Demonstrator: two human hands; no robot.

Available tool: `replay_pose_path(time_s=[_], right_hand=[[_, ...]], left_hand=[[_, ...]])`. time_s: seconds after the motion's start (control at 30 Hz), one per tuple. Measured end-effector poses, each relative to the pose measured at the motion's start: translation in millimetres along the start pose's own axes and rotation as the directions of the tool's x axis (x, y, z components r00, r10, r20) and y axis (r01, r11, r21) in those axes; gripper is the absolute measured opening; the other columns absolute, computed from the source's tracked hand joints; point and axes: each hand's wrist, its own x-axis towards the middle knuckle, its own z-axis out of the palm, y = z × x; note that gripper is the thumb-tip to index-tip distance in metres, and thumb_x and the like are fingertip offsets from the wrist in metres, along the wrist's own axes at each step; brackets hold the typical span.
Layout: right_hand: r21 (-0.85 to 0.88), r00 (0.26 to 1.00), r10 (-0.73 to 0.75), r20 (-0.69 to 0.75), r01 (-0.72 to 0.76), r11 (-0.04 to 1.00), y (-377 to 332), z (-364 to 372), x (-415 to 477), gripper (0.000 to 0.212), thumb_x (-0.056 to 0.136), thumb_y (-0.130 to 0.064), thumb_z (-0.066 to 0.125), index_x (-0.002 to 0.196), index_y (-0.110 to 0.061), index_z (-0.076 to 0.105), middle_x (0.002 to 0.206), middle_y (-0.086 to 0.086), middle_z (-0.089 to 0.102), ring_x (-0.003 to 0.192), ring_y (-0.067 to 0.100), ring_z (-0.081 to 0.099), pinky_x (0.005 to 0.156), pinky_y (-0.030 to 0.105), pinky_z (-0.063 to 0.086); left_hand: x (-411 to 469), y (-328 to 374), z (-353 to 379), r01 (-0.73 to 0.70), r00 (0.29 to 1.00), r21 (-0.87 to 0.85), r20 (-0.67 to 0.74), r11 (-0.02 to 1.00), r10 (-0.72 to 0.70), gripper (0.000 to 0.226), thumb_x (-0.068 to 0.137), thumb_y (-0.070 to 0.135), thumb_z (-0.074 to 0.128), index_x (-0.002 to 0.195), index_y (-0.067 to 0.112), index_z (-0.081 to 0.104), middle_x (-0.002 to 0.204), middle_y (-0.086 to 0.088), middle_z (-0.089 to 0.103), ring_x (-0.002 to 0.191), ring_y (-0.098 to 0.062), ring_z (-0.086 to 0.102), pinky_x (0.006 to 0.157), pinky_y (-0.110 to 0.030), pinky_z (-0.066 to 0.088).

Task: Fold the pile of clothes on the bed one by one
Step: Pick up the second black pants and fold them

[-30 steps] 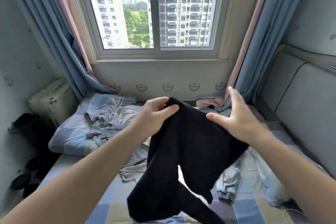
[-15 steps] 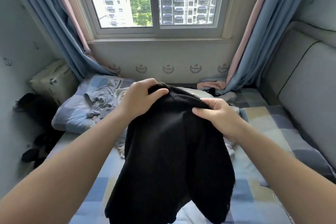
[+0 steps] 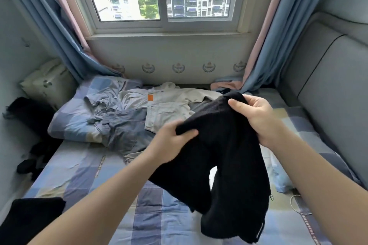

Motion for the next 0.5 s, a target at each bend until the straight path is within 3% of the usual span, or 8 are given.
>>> replay_pose_path(time_s=[0.1,0.17,0.27,0.37,0.43,0.5], right_hand=[[-0.369,0.974,-0.125,-0.187,0.048,0.928,4,-24,2,0.018,0.094,-0.014,0.068,0.112,-0.017,0.068,0.103,0.002,0.075,0.099,0.018,0.071,0.092,0.032,0.057],[-0.508,0.967,-0.174,-0.187,0.057,0.859,5,-27,-5,0.034,0.092,-0.026,0.072,0.123,-0.023,0.059,0.117,-0.004,0.069,0.109,0.011,0.066,0.099,0.031,0.052],[-0.522,0.997,-0.048,0.061,0.073,0.85,12,-9,-25,0.075,0.076,-0.055,0.074,0.141,-0.036,0.042,0.141,-0.012,0.051,0.126,0.002,0.051,0.107,0.027,0.041],[-0.385,0.95,0.159,0.268,-0.046,0.922,26,36,-46,0.1,0.065,-0.063,0.076,0.151,-0.037,0.031,0.141,-0.021,0.048,0.119,-0.013,0.051,0.102,0.017,0.041],[-0.355,0.971,0.131,0.199,-0.053,0.933,43,59,-48,0.087,0.062,-0.059,0.082,0.139,-0.037,0.046,0.125,-0.018,0.066,0.113,-0.002,0.063,0.1,0.03,0.051],[-0.374,0.996,0.053,0.077,-0.021,0.927,46,66,-41,0.051,0.072,-0.044,0.083,0.118,-0.031,0.064,0.106,-0.01,0.075,0.1,0.01,0.071,0.094,0.041,0.057]], left_hand=[[10,20,-14,-0.009,0.995,-0.062,-0.1,0.998,0.003,0.016,0.095,0.031,0.069,0.095,0.016,0.076,0.09,0.0,0.077,0.087,-0.016,0.073,0.079,-0.037,0.058],[12,39,-20,0.027,0.989,-0.168,-0.141,0.985,-0.052,0.02,0.095,0.034,0.068,0.094,0.016,0.077,0.089,0.001,0.078,0.088,-0.017,0.073,0.076,-0.033,0.058],[18,62,-22,0.115,0.982,-0.286,-0.114,0.951,-0.153,0.035,0.093,0.044,0.069,0.091,0.01,0.074,0.089,-0.009,0.077,0.083,-0.022,0.073,0.079,-0.043,0.06],[21,85,-14,0.15,0.983,-0.401,-0.036,0.904,-0.179,0.038,0.093,0.044,0.069,0.092,0.006,0.071,0.087,-0.015,0.074,0.077,-0.027,0.072,0.077,-0.044,0.06],[24,93,-9,0.141,0.985,-0.43,-0.028,0.892,-0.169,0.035,0.094,0.04,0.068,0.087,0.006,0.071,0.083,-0.014,0.073,0.074,-0.025,0.071,0.071,-0.038,0.061],[27,94,-11,0.148,0.982,-0.449,-0.04,0.881,-0.185,0.028,0.095,0.033,0.069,0.088,0.005,0.071,0.085,-0.014,0.073,0.077,-0.026,0.071,0.071,-0.037,0.061]])
